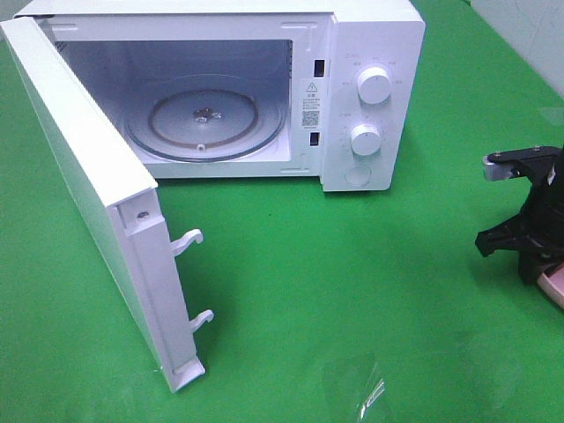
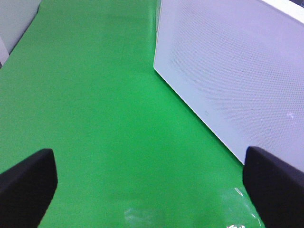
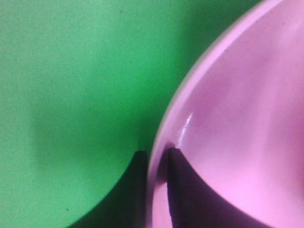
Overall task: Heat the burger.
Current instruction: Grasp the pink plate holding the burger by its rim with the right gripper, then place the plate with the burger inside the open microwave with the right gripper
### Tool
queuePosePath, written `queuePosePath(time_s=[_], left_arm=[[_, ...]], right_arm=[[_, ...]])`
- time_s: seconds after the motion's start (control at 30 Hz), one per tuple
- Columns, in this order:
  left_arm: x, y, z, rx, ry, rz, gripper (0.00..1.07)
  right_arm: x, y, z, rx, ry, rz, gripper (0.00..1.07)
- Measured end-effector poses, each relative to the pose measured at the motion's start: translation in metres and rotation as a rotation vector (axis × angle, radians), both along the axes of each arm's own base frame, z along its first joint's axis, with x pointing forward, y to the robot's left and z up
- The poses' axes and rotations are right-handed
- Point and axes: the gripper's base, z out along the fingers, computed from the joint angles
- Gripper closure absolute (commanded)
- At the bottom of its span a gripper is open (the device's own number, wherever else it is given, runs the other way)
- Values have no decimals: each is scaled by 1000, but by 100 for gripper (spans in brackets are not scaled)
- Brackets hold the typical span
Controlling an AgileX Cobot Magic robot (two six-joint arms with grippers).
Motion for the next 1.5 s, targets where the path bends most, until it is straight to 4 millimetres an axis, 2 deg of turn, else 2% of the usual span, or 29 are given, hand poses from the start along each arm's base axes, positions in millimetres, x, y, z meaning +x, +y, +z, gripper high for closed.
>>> queuePosePath(time_s=[0.33, 0.73, 0.97, 1.2, 1.37, 1.5], left_arm=[[0, 0, 0, 0, 0, 0, 8], [0, 0, 0, 0, 0, 0, 8], [0, 0, 0, 0, 0, 0, 8], [0, 0, 0, 0, 0, 0, 8], [0, 0, 0, 0, 0, 0, 8], [0, 0, 0, 0, 0, 0, 8]], right_arm=[[-1, 0, 0, -7, 6, -12, 107], [-9, 11, 8, -113, 37, 4, 107], [-27, 16, -1, -168, 70, 37, 107], [-36, 26, -5, -223, 56, 73, 107], [-39, 32, -4, -249, 53, 83, 107], [-48, 39, 4, -254, 34, 60, 107]])
